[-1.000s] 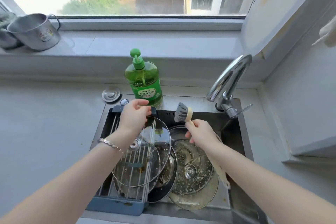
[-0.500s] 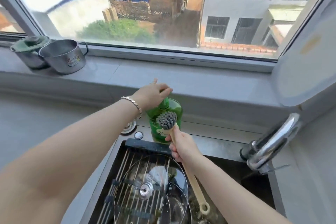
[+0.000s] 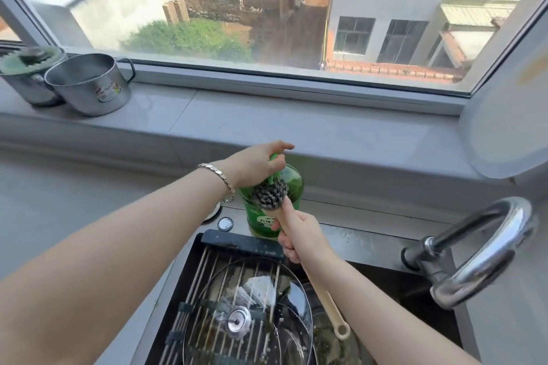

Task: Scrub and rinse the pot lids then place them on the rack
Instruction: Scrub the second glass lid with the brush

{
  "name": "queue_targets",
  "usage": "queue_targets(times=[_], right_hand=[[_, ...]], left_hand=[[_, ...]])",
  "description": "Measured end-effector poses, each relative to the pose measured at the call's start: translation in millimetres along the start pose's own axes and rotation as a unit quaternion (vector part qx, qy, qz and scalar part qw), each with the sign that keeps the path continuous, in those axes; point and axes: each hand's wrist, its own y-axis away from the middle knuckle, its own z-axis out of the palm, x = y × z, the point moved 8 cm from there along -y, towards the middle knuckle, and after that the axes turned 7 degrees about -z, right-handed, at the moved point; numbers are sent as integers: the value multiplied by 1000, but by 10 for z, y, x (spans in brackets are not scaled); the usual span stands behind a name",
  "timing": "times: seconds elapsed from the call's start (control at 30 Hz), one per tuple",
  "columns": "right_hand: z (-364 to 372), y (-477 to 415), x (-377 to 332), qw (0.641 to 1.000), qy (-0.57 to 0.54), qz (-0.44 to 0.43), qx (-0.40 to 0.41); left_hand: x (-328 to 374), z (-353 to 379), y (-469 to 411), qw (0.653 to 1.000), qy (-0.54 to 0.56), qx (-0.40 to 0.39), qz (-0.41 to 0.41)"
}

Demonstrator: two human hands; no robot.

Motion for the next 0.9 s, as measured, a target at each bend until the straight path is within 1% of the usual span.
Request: queue_targets(times=[0.1,0.23,0.33,0.4,0.47,0.5,0.53,0.6,0.67,0.73,0.8,0.83,0.87,0.9], right_hand=[[1,2,-13,1000,3,2,-2],[19,-38,-13,1000,5,4,-2],[35,-23,-9,1000,3,4,-3],[10,20,-27,1000,23,-5,-7],[-23,95,-37,997,72,-20,-18],[-37,141,-23,993,110,-28,-27],[-43,197,10,987,155,-34,-38],[-37,341,116,967,244,-37,-62],[-33,514,256,947,310,-37,-79],[-48,682,430,934,346,-30,-89],[-87,826,639,924,370,-9,-96],[-113,883,746,921,377,3,-98],[-141,934,849,920,380,15,-98],[-167,977,944,918,383,27,-98]], left_hand=[[34,-91,-2,1000,-29,-3,-10],[47,-81,15,1000,-3,21,9],[-33,11,-37,1000,-15,1,6],[-74,12,-72,1000,-25,-1,-7],[-107,-15,-73,999,-34,23,-23],[-102,-39,-48,998,-29,48,-24],[-92,-61,4,997,-8,80,-22],[-106,-57,184,986,89,143,-17],[-278,74,473,955,220,196,-46],[-605,341,843,919,291,238,-114],[-1045,763,1276,887,310,246,-236],[-1296,1019,1506,861,321,241,-313],[-1559,1305,1747,826,333,230,-393],[-1781,1583,1983,780,349,218,-472]])
